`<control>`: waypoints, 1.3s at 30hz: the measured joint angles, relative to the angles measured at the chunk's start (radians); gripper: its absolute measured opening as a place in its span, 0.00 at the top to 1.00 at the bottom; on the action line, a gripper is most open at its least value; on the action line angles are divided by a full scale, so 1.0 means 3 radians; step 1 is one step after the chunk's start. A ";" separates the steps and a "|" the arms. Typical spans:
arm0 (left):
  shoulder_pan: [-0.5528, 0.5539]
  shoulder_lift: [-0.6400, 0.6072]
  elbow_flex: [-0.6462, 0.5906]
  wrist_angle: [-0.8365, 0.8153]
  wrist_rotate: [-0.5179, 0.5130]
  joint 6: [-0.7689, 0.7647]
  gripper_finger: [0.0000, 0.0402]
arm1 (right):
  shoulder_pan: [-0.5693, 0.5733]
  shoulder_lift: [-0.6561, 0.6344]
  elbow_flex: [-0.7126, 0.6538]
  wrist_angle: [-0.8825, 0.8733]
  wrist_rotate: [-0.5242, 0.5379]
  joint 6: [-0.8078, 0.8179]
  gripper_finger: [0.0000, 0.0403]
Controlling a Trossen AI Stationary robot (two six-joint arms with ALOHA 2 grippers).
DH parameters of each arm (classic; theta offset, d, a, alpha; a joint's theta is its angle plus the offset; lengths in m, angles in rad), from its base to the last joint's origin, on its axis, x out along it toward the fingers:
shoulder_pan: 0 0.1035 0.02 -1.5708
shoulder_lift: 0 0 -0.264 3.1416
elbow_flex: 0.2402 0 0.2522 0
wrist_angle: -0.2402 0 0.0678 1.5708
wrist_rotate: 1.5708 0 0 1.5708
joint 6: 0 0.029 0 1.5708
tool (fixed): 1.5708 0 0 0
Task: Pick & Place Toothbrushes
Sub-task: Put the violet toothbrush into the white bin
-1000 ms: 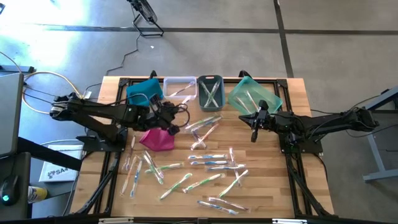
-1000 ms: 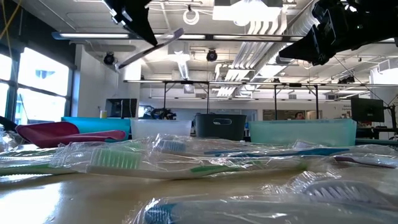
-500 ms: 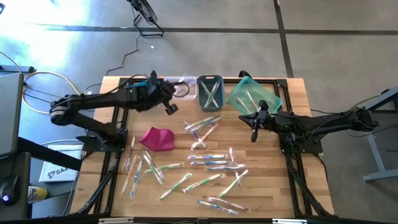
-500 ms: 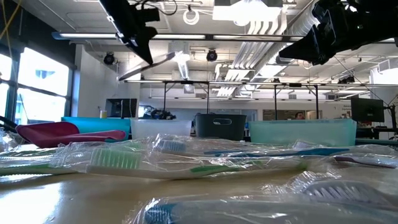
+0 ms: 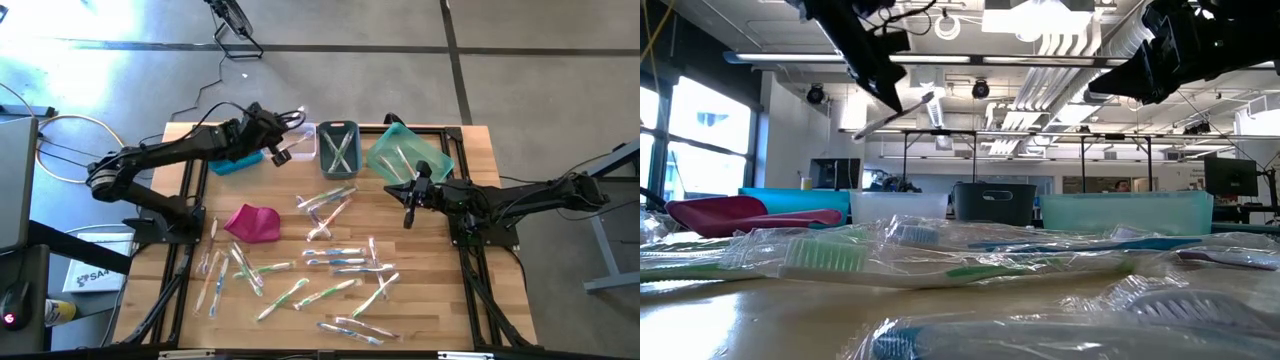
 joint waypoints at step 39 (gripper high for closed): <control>0.0664 0.1304 0.0000 0.0767 0.0556 0.0249 1.00 | 0.0001 0.0000 0.0000 0.0000 0.0086 0.0000 0.99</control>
